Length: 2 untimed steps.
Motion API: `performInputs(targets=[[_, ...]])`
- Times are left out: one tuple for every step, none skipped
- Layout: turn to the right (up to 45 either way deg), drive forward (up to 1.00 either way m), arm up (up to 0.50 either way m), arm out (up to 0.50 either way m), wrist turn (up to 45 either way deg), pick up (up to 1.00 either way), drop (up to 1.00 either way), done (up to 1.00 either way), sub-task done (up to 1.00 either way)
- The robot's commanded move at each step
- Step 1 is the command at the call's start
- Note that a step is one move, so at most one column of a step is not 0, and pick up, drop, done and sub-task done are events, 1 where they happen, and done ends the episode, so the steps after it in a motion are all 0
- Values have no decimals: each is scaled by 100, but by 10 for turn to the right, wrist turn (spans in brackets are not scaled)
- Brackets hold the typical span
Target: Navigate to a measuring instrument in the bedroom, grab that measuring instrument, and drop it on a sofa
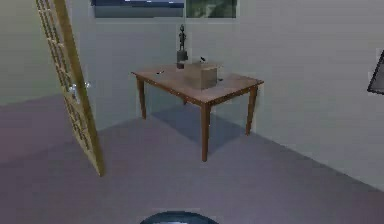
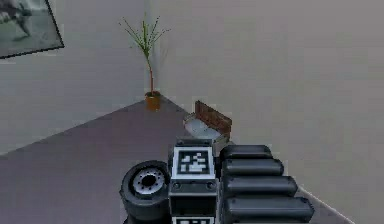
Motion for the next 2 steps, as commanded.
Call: performInputs(targets=[[-420,0,0,0,0,0,0,0,0],[-450,0,0,0,0,0,0,0,0]])
